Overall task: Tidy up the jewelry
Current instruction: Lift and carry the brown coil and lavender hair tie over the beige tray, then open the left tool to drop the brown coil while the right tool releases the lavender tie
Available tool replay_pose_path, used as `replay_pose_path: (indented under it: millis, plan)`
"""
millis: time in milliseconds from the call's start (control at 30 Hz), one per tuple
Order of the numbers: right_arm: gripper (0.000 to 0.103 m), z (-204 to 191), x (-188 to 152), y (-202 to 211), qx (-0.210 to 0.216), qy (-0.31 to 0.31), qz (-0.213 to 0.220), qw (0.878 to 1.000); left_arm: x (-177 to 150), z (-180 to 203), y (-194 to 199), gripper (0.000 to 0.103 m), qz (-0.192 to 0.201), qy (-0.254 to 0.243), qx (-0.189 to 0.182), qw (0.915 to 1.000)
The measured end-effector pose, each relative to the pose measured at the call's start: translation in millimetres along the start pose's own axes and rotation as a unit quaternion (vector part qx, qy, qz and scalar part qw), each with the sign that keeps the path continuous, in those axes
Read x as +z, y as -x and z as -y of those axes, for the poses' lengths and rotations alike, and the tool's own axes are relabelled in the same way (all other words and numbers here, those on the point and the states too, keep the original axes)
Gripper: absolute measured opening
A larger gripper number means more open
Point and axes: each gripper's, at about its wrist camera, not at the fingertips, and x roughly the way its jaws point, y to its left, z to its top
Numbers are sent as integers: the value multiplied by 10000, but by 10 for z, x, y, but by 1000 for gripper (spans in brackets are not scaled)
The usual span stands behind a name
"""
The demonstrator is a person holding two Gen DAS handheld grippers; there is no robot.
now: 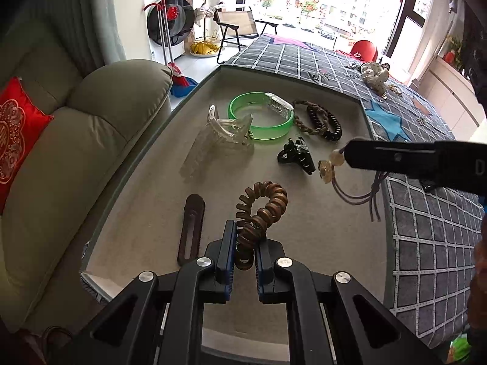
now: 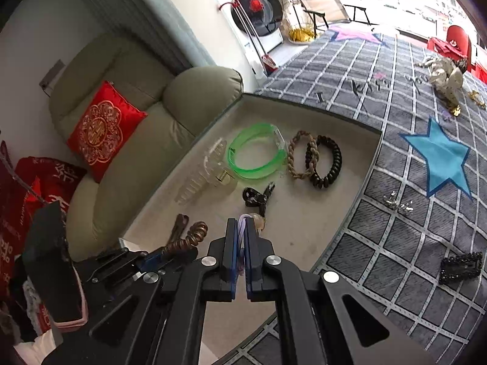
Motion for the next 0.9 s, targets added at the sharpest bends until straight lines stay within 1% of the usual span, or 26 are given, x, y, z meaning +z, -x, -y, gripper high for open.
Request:
replay_pose_path:
  millis: [133, 333, 467, 700, 900]
  plan:
    - [4, 76, 20, -97, 59, -131, -148, 9998, 10, -2, -33, 13, -23, 14, 17, 10000]
    - [4, 115, 55, -234, -6, -171, -301, 9994, 38, 1, -95, 13, -115, 35, 71, 9999]
    - [4, 161, 84, -339, -48, -270, -416, 9988, 41, 12, -95, 13, -104, 4, 136, 9999]
    - [4, 226, 111, -473, -250, -379, -551, 9974, 54, 17, -100, 13, -146, 34, 241, 9996]
    - [5, 220, 141, -429, -472, -270, -539, 9971, 57, -1, -108, 14, -160, 66, 336, 9993]
